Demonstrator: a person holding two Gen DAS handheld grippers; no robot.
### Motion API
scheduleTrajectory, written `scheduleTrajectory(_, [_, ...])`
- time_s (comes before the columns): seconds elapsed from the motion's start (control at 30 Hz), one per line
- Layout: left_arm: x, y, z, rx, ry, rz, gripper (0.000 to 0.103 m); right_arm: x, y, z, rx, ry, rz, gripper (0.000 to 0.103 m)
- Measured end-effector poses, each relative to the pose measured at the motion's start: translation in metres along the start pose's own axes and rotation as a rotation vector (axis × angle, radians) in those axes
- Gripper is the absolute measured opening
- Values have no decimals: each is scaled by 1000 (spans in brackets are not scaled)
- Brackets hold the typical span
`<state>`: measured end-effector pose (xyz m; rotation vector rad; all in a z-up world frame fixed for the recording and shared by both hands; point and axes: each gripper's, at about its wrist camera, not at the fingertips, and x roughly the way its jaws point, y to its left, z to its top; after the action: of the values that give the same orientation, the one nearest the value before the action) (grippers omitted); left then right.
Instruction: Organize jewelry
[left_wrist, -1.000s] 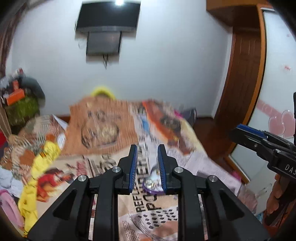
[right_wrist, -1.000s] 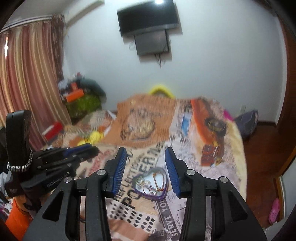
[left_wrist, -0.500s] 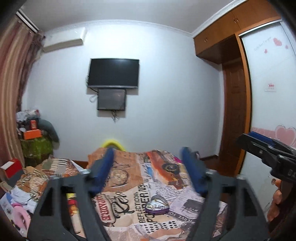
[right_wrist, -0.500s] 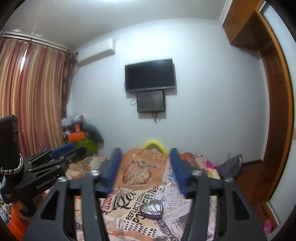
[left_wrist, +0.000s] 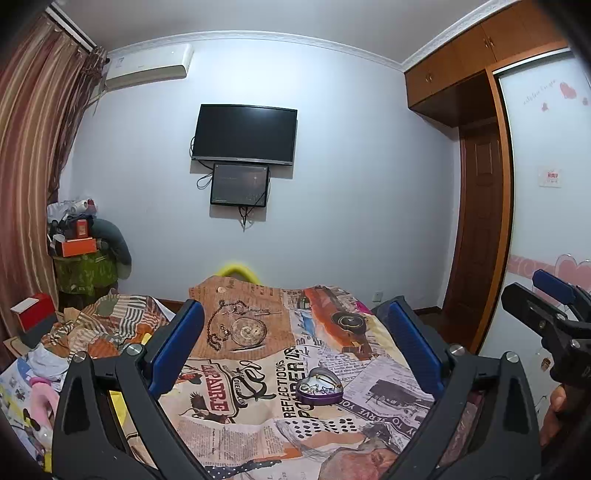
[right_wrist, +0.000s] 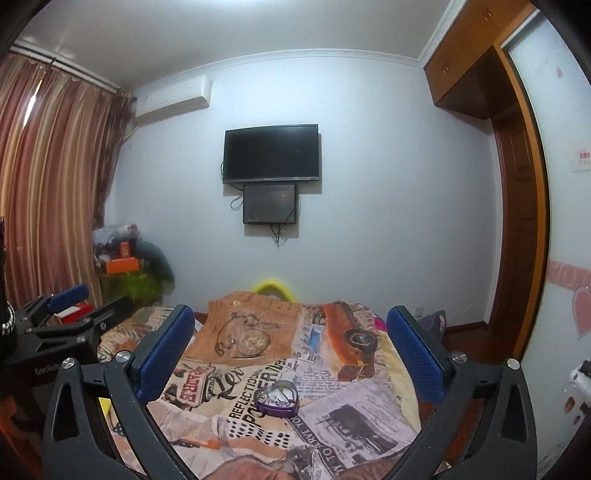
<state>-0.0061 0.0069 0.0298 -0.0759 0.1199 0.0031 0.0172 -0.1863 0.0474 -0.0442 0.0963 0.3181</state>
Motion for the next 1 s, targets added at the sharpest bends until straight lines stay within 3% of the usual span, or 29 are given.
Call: scheduleTrajectory(1.0, [11, -9, -11, 19, 49, 0, 100, 1, -10, -10, 25, 55, 1, 103])
